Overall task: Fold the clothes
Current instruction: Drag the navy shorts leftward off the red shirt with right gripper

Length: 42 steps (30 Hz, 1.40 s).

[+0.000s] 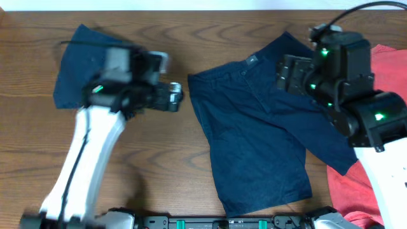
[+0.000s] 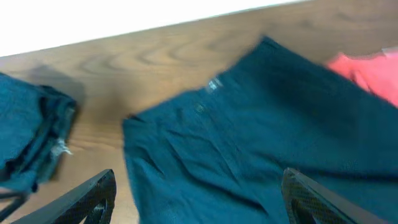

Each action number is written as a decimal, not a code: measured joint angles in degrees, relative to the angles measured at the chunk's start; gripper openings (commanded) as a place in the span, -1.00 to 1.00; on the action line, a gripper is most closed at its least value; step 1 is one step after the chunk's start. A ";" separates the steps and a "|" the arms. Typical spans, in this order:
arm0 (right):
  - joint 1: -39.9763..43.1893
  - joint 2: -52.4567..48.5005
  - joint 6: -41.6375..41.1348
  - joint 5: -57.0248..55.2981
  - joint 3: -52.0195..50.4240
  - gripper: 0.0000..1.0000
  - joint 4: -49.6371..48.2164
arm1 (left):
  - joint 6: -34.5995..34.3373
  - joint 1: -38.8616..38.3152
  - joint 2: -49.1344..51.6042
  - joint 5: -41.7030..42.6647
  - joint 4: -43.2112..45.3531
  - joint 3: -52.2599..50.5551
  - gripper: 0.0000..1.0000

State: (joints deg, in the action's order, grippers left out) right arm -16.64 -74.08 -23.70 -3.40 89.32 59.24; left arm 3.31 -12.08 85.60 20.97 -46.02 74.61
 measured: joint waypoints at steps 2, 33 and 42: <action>0.87 -0.24 -0.24 -0.07 -0.02 0.68 2.56 | 0.39 -1.33 4.98 -0.85 3.30 0.00 0.84; 2.16 -1.64 -0.59 -4.55 -0.02 0.73 7.19 | -6.23 -1.42 31.41 0.42 25.53 0.11 -0.88; 3.87 -5.11 -0.87 -7.17 -0.02 0.72 8.66 | -12.72 11.19 17.49 -9.60 11.87 0.02 -0.88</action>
State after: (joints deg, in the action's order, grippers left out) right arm -12.78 -79.20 -24.58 -10.57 89.30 67.90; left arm -9.41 -0.89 103.09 11.38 -34.15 74.63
